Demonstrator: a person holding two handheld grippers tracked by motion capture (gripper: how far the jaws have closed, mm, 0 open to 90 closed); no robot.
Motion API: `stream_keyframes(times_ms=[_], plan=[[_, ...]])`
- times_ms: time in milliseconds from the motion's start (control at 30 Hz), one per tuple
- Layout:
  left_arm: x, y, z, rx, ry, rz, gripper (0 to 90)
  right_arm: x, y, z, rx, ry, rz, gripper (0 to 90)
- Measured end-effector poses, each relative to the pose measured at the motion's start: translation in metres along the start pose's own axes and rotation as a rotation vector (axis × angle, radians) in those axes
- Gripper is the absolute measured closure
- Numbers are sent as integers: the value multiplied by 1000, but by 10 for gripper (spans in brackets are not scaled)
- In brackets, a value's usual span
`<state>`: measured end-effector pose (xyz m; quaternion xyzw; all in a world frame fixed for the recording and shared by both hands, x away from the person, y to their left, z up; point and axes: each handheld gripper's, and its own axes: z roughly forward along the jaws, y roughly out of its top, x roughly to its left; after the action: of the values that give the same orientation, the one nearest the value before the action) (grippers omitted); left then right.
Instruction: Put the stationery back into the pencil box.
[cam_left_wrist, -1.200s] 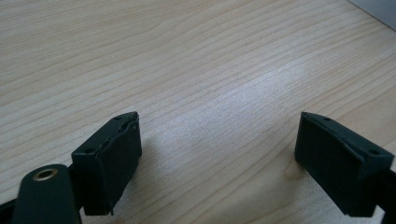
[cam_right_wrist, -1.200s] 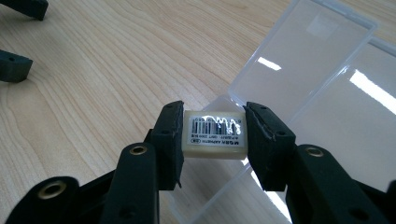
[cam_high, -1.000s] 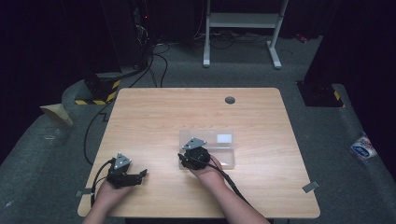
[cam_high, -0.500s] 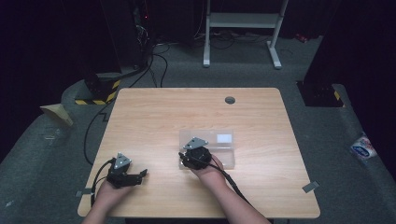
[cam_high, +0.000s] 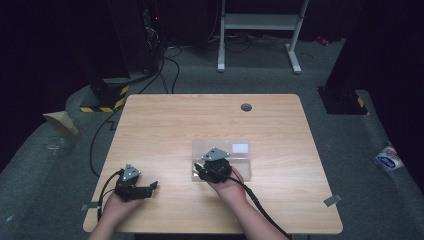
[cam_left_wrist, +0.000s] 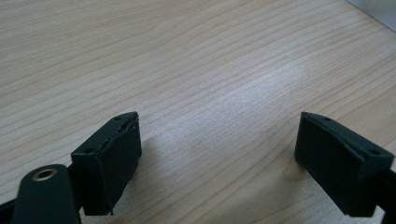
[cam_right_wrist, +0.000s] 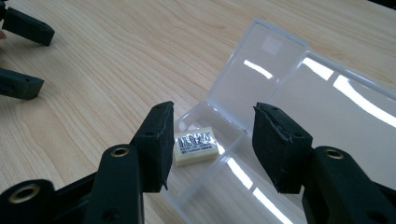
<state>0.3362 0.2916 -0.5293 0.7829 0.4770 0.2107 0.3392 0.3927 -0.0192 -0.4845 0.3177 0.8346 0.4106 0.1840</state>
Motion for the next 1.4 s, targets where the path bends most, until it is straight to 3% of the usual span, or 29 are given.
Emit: stream_keyframes(times_ms=[533,933,1233,1367,1400], plan=[[0,1,1,-2,2,3,148,-24,-23,-40,-34,-42,45,403],[0,1,1,-5,5,-1,149,-41,-46,-73,-63,-90,53,342],[-1,1,1,-5,9,-6,150,-73,-77,-108,-78,-178,131,283],[-1,0,1,-4,11,-10,151,-87,-94,-124,-81,-233,172,269],[-1,0,1,-8,13,-11,151,-96,-104,-132,-74,-267,185,263]])
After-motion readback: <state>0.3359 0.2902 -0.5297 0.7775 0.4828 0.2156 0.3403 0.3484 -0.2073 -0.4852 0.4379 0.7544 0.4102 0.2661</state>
